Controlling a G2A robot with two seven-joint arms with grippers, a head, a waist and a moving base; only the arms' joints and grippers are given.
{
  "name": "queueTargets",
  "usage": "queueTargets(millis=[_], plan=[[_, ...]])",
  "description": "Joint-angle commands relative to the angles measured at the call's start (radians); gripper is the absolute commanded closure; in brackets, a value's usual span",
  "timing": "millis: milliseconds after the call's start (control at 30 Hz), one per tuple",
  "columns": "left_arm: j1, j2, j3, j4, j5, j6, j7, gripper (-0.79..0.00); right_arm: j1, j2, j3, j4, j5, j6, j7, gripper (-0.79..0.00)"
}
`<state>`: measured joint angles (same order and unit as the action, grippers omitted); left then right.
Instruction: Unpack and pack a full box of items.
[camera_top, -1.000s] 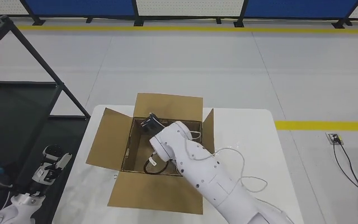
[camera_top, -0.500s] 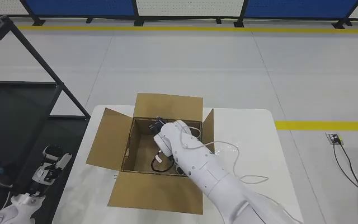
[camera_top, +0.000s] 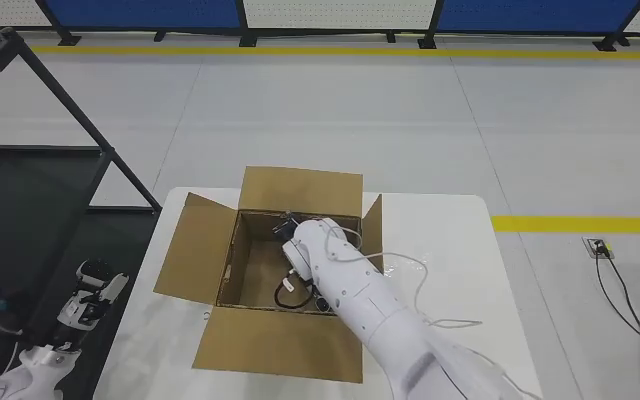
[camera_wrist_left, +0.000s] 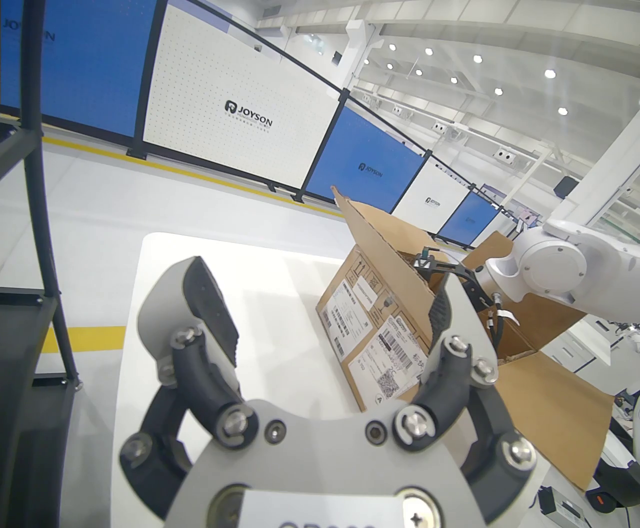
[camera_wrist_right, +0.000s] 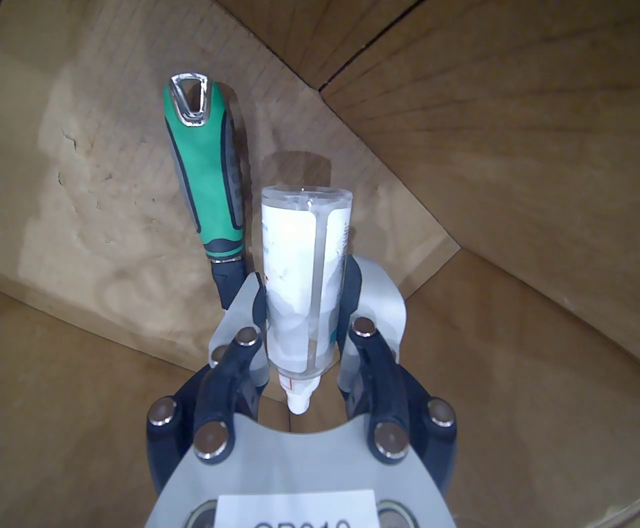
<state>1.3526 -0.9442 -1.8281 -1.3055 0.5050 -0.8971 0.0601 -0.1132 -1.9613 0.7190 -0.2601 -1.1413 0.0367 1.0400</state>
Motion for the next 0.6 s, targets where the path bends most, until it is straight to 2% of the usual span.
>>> queueTargets(millis=[0, 100, 333, 567], plan=[[0.0, 0.0, 0.0, 0.0, 0.0, 0.0, 0.0, -0.785, 0.004, -0.003, 0.0, 0.006, 0.001, -0.004, -0.001, -0.754], [0.0, 0.0, 0.0, 0.0, 0.0, 0.0, 0.0, -0.785, 0.01, -0.007, 0.006, 0.006, 0.01, -0.007, -0.016, -0.785], [0.0, 0.0, 0.0, 0.0, 0.0, 0.0, 0.0, -0.785, 0.018, -0.01, 0.015, -0.041, 0.021, -0.042, -0.033, -0.785], [0.0, 0.0, 0.0, 0.0, 0.0, 0.0, 0.0, -0.785, -0.013, 0.017, 0.04, -0.204, 0.009, -0.077, -0.04, -0.785]])
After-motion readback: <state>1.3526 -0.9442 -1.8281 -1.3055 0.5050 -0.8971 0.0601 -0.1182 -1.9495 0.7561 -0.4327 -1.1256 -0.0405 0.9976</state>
